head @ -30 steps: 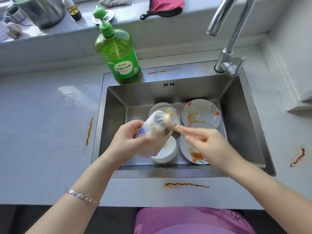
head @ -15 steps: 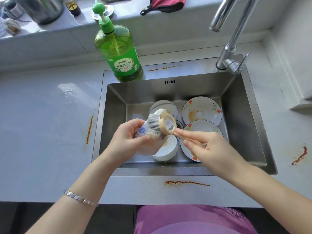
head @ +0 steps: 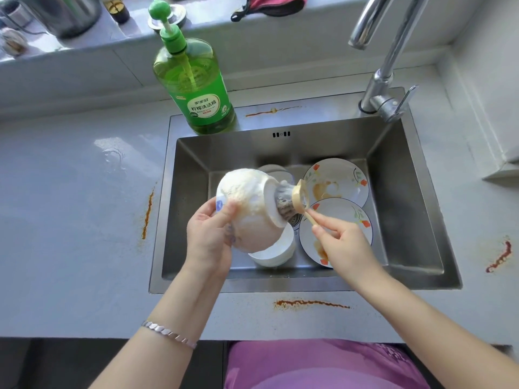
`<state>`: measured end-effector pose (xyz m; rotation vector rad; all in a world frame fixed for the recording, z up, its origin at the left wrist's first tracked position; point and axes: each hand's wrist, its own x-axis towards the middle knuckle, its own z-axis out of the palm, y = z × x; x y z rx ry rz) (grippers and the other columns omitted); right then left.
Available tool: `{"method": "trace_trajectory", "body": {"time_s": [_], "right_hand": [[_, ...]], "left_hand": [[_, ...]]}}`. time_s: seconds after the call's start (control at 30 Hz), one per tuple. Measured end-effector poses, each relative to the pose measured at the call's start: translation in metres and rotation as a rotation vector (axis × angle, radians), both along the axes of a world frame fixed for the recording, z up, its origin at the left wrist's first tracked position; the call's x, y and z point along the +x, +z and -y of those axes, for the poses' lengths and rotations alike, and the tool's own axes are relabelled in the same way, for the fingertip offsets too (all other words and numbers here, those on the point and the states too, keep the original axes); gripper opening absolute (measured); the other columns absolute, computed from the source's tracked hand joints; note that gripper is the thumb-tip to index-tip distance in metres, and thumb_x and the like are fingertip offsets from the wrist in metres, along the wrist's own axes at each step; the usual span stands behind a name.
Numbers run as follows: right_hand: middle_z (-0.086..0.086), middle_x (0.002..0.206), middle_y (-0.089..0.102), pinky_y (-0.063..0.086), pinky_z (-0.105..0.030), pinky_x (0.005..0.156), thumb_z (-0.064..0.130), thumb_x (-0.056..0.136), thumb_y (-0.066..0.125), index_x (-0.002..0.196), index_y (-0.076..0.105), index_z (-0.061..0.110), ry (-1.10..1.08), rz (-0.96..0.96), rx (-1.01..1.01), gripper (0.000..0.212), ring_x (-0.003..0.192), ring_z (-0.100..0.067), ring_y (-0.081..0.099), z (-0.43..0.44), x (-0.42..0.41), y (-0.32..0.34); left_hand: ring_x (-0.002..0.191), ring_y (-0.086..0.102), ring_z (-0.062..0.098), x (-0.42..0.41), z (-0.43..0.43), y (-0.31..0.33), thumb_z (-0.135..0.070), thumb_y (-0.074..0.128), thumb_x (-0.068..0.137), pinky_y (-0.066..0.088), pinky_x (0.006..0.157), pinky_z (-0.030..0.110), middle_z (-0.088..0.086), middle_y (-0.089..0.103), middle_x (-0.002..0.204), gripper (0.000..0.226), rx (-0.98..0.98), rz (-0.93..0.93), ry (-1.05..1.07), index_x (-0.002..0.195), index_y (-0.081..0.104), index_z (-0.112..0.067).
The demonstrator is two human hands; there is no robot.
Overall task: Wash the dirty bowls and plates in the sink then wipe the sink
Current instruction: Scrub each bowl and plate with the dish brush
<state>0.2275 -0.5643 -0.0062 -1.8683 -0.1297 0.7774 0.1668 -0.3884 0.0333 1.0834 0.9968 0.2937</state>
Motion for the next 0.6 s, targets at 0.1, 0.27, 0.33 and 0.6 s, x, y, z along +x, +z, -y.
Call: {"method": "trace_trajectory", "body": {"time_s": [0.1, 0.27, 0.33, 0.6], "right_hand": [[0.039, 0.066, 0.052, 0.042, -0.010, 0.070, 0.017, 0.096, 0.046, 0.126, 0.052, 0.039, 0.077, 0.033, -0.019, 0.038, 0.072, 0.013, 0.054, 0.002, -0.010, 0.008], [0.031, 0.104, 0.063, 0.045, -0.019, 0.090, 0.021, 0.095, 0.048, 0.122, 0.055, 0.041, 0.116, 0.089, 0.001, 0.035, 0.104, 0.004, 0.058, -0.012, -0.012, 0.028], [0.035, 0.090, 0.064, 0.047, -0.023, 0.080, 0.022, 0.094, 0.048, 0.123, 0.055, 0.041, 0.119, 0.106, -0.033, 0.035, 0.090, 0.001, 0.059, -0.016, 0.002, 0.024], [0.023, 0.070, 0.068, 0.049, -0.020, 0.069, 0.018, 0.094, 0.049, 0.123, 0.057, 0.035, 0.204, -0.031, -0.053, 0.035, 0.064, -0.001, 0.062, -0.003, -0.016, 0.015]], "left_hand": [[0.080, 0.063, 0.015, 0.007, 0.001, -0.002, -0.007, 0.056, 0.090, 0.052, 0.074, 0.030, 0.004, 0.067, 0.089, 0.011, -0.040, -0.028, 0.120, 0.098, 0.063, -0.008], [0.075, 0.062, 0.018, 0.008, 0.008, -0.010, -0.005, 0.056, 0.090, 0.051, 0.068, 0.031, 0.007, 0.066, 0.084, 0.009, -0.017, -0.102, 0.092, 0.088, 0.064, -0.009], [0.074, 0.062, 0.019, 0.004, 0.010, -0.011, -0.004, 0.058, 0.087, 0.049, 0.065, 0.031, 0.008, 0.066, 0.084, 0.009, 0.038, -0.119, 0.018, 0.092, 0.065, -0.007], [0.083, 0.062, 0.021, 0.001, -0.014, -0.005, -0.004, 0.059, 0.087, 0.052, 0.071, 0.036, 0.007, 0.066, 0.090, 0.016, 0.130, -0.109, 0.012, 0.102, 0.063, -0.005]]}}
